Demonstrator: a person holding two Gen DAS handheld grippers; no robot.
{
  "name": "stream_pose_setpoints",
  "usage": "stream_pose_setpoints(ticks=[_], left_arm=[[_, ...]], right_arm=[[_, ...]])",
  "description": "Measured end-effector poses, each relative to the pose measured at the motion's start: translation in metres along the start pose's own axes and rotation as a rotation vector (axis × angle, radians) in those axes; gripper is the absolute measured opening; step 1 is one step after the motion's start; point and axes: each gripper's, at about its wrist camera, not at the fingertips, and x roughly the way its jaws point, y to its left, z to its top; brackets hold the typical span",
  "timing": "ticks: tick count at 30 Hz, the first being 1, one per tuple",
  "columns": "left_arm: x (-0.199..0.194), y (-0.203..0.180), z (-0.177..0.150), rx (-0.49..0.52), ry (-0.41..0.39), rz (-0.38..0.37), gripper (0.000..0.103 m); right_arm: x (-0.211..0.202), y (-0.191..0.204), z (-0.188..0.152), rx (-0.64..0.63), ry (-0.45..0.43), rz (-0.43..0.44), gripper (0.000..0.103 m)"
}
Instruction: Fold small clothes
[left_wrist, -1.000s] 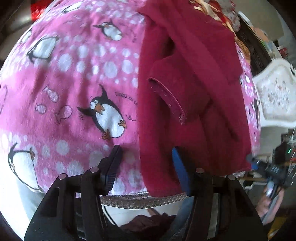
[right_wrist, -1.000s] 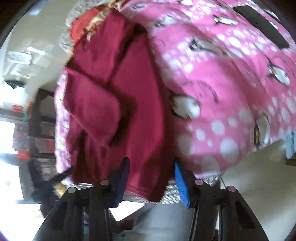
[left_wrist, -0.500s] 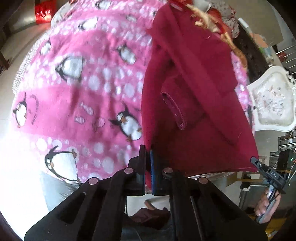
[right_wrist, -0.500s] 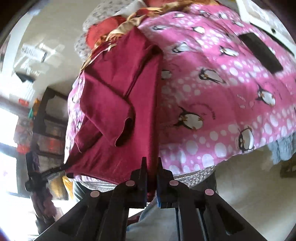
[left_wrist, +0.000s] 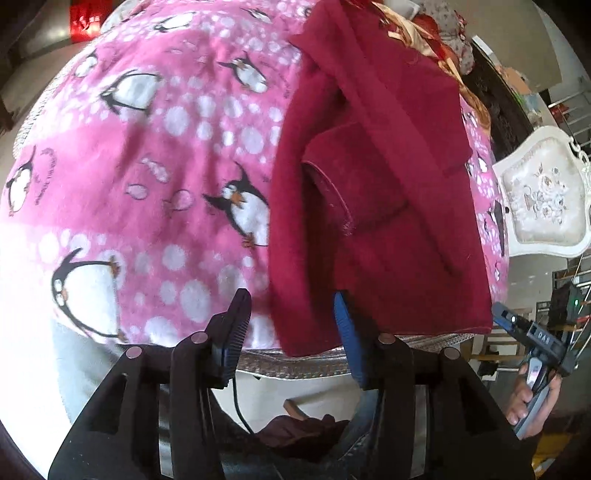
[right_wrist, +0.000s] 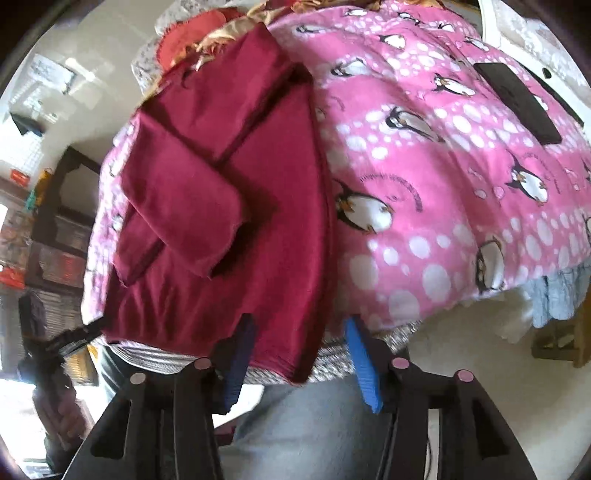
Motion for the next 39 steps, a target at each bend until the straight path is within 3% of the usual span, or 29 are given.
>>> stream_pose_setpoints(ticks=[3, 5, 7, 8, 9, 10, 12, 14, 17, 19, 21, 25, 28, 30, 31, 33, 35, 39], left_arm=[[0.014, -0.005, 0.003, 0.016, 0.035, 0.031, 0.046], [0.019, -0.012, 0.002, 0.057, 0.028, 0.073, 0.046], [0.024, -0.021, 0.003, 0.083, 0.029, 0.114, 0.044], [0.024, -0.024, 0.003, 0.093, 0.019, 0.155, 0.027], [0.022, -0.023, 0.002, 0.103, 0.018, 0.178, 0.013], [0.023, -0.025, 0.002, 0.112, 0.019, 0.178, 0.013], [0.020, -0.027, 0.002, 0.118, 0.014, 0.176, 0.008], [0.005, -0.020, 0.001, 0.108, 0.018, 0.175, 0.007], [-0.040, -0.019, -0.001, 0.100, -0.029, 0.187, 0.007], [-0.054, -0.013, -0.003, 0.110, -0.031, 0.189, 0.007], [-0.043, -0.006, -0.006, 0.109, 0.002, 0.186, 0.006], [-0.001, 0.010, -0.010, 0.071, 0.059, 0.152, 0.007], [-0.012, 0.022, -0.016, 0.015, 0.027, 0.103, 0.015], [-0.030, 0.026, -0.019, 0.035, 0.000, 0.150, 0.042], [-0.040, 0.028, -0.020, 0.049, -0.025, 0.173, 0.048], [-0.063, 0.027, -0.019, 0.072, -0.106, 0.231, 0.051], [-0.082, 0.024, -0.011, 0.079, -0.177, 0.250, 0.051], [-0.102, -0.005, 0.018, 0.100, -0.276, 0.223, 0.051]], right_arm=[[0.012, 0.002, 0.003, 0.010, 0.026, 0.031, 0.049], [0.025, 0.008, 0.003, 0.007, 0.060, 0.002, 0.048], [0.036, 0.009, 0.002, 0.005, 0.087, -0.042, 0.034], [0.036, 0.009, 0.003, 0.003, 0.086, -0.044, 0.033], [0.033, 0.009, 0.004, 0.001, 0.082, -0.032, 0.026], [0.031, 0.010, 0.005, -0.001, 0.077, -0.016, 0.018], [0.024, 0.011, 0.006, -0.001, 0.061, 0.004, 0.012], [0.020, 0.010, 0.008, -0.001, 0.058, 0.014, 0.008], [0.001, 0.007, 0.008, 0.056, 0.038, 0.151, 0.006], [-0.025, 0.012, 0.006, 0.023, 0.004, 0.152, 0.006], [-0.039, 0.017, 0.004, -0.018, -0.004, 0.142, 0.006], [0.006, 0.010, 0.003, -0.008, 0.092, 0.092, 0.006], [0.029, -0.003, 0.000, 0.064, 0.141, 0.081, 0.006], [0.013, -0.003, -0.003, 0.069, 0.089, 0.125, 0.013], [0.001, -0.003, -0.002, 0.064, 0.061, 0.119, 0.027], [-0.023, 0.002, 0.002, 0.036, -0.013, 0.088, 0.048], [-0.047, 0.012, 0.009, 0.006, -0.090, 0.076, 0.053], [-0.068, 0.032, 0.036, -0.019, -0.175, 0.146, 0.067]])
